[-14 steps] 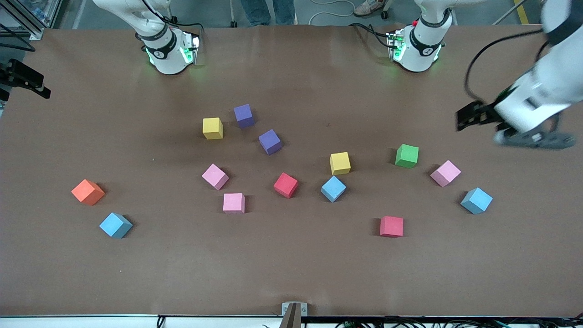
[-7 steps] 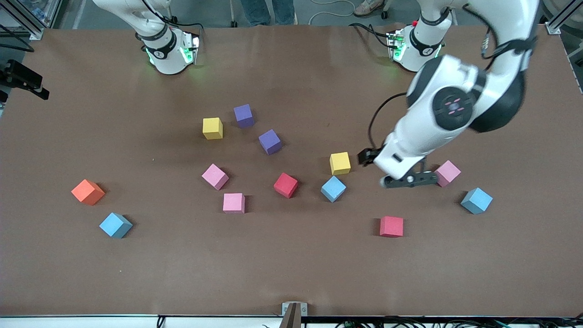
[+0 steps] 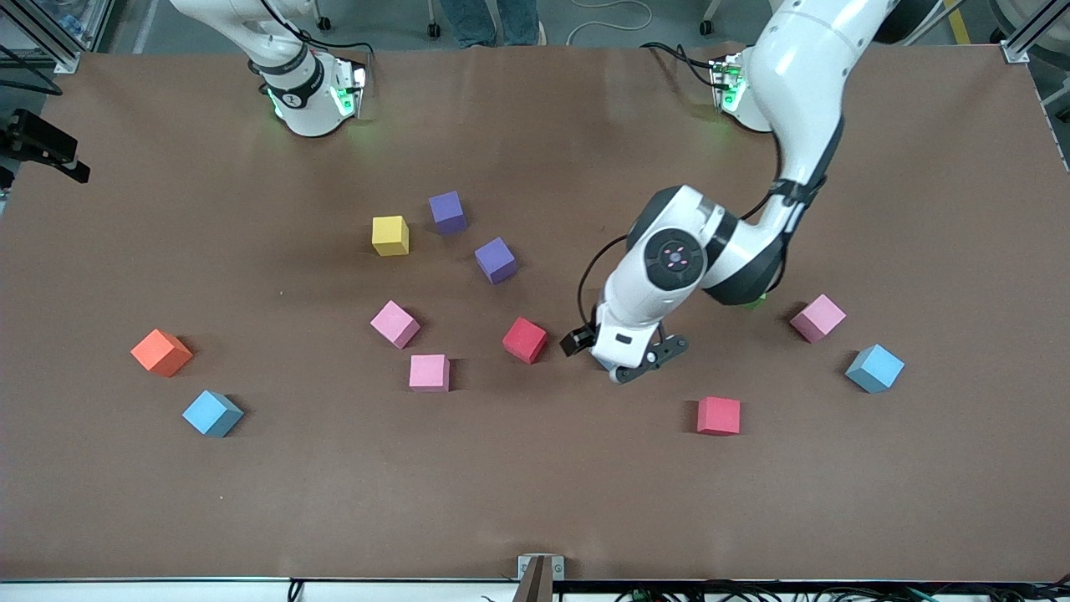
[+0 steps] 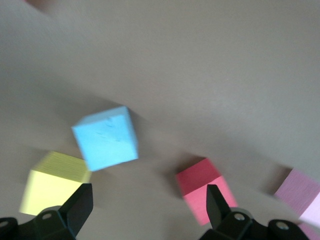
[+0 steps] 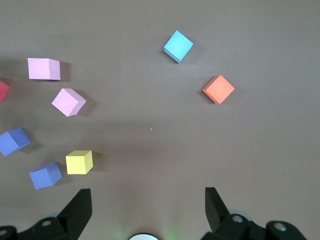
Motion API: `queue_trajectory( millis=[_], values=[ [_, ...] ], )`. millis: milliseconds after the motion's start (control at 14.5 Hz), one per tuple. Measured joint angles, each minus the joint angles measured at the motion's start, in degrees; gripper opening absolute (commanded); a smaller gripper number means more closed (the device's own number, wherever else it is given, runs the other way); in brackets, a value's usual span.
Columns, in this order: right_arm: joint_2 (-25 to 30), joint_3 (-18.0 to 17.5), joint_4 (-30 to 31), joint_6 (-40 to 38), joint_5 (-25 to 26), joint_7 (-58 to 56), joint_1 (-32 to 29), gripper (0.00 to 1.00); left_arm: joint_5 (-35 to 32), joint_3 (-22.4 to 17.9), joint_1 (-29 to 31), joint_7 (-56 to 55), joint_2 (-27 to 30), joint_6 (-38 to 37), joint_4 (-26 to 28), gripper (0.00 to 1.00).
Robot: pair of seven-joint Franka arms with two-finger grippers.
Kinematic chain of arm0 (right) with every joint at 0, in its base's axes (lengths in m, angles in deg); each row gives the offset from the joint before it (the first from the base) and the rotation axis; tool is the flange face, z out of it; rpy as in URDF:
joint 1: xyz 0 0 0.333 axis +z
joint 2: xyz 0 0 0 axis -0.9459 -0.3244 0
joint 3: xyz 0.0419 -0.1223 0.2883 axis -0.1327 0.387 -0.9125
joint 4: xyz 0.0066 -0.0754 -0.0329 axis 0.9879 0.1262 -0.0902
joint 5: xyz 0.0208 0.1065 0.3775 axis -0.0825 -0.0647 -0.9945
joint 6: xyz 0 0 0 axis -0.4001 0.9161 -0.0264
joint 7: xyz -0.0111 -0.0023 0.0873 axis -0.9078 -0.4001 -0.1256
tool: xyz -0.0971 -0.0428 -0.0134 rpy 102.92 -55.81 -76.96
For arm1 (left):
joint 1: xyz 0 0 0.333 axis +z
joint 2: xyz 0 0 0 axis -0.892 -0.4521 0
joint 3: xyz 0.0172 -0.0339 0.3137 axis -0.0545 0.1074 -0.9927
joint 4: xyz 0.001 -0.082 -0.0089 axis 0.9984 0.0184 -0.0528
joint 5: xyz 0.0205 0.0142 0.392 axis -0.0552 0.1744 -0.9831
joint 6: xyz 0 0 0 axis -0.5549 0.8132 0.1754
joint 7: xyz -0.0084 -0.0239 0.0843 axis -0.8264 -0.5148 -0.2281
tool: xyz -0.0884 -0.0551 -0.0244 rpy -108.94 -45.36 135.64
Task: Arrange 11 blocks into digit 3
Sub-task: 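Reach the left gripper to the red cube and grasp it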
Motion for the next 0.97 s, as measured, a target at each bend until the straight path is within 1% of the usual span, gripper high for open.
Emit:
queue_trajectory(
  millis=[138, 208, 346, 484, 692, 968],
  values=[
    [0.0, 0.0, 0.0, 0.0, 0.0, 0.0, 0.0, 1.0, 0.0, -2.8, -4.1, -8.2, -3.5, 0.2, -3.9, 1.0],
    [0.0, 0.0, -0.1, 0.0, 0.0, 0.0, 0.0, 1.0, 0.0, -3.9, -5.9, -11.9, -4.7, 0.6, -4.9, 1.0],
    [0.0, 0.0, -0.6, 0.2, 0.0, 0.0, 0.0, 1.0, 0.0, -4.8, -8.4, -20.2, -6.5, 3.0, -5.8, 1.0],
    [0.0, 0.0, -1.2, 0.2, 0.0, 0.0, 0.0, 1.0, 0.0, -4.9, -10.1, -28.1, -7.8, 6.6, -6.0, 1.0],
    [0.0, 0.0, -1.2, 0.2, 0.0, 0.0, 0.0, 1.0, 0.0, -4.9, -11.2, -33.8, -9.0, 8.1, -6.1, 1.0],
    [0.0, 0.0, -1.2, -0.6, 0.0, -0.3, 0.0, 1.0, 0.0, -5.1, -11.2, -35.4, -10.2, 9.0, -6.2, 1.0]
  ],
)
